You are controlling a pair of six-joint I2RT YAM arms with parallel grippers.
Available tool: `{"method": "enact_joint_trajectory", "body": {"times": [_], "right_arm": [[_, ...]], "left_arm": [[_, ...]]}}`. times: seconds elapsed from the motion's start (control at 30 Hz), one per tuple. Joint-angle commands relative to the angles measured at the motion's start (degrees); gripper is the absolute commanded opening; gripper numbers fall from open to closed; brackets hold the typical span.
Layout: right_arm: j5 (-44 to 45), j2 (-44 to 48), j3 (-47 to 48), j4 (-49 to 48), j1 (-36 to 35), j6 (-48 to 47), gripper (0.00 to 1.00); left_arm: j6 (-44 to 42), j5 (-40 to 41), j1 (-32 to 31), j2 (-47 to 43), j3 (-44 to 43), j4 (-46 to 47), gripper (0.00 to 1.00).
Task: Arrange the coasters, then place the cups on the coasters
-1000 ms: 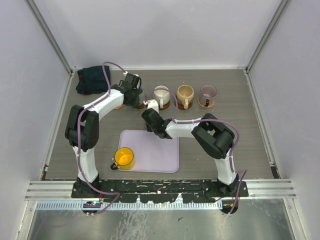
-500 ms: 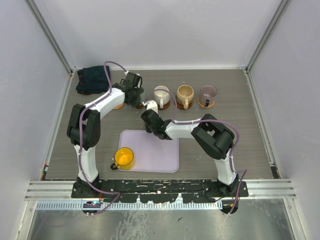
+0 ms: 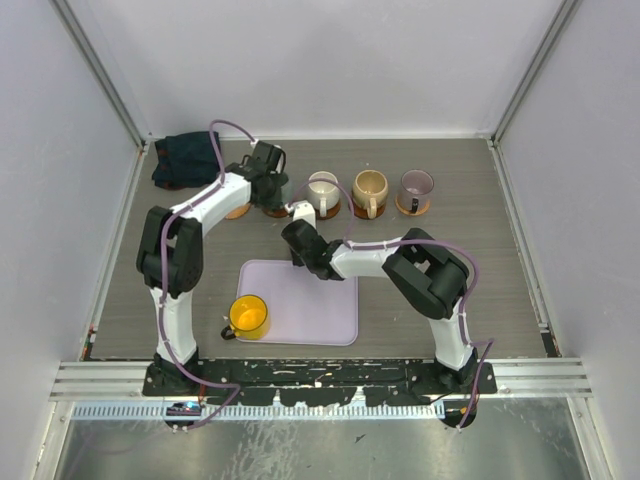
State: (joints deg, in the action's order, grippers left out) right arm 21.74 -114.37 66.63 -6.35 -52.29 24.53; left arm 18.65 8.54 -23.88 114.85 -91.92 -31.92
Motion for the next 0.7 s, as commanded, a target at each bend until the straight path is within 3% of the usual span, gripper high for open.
{"method": "enact_joint_trajectory", "body": {"times": [0.0, 0.4, 0.67], "right_arm": [[-0.7, 2.3, -1.1, 1.3, -1.0, 1.0, 0.23], [-0.1, 2.7, -1.2, 1.5, -1.5, 0.9, 0.23], [0.2, 2.4, -1.4, 1.5, -1.5, 0.9, 0.23]], "left_arm": [[0.1, 0.1, 0.0, -1.1, -3.6, 2.5, 0.0], [-0.1, 0.5, -0.2, -0.1, -5.4, -0.1, 0.0], [0.5, 0.6, -0.3, 1.3, -5.8, -0.9, 0.09]]}}
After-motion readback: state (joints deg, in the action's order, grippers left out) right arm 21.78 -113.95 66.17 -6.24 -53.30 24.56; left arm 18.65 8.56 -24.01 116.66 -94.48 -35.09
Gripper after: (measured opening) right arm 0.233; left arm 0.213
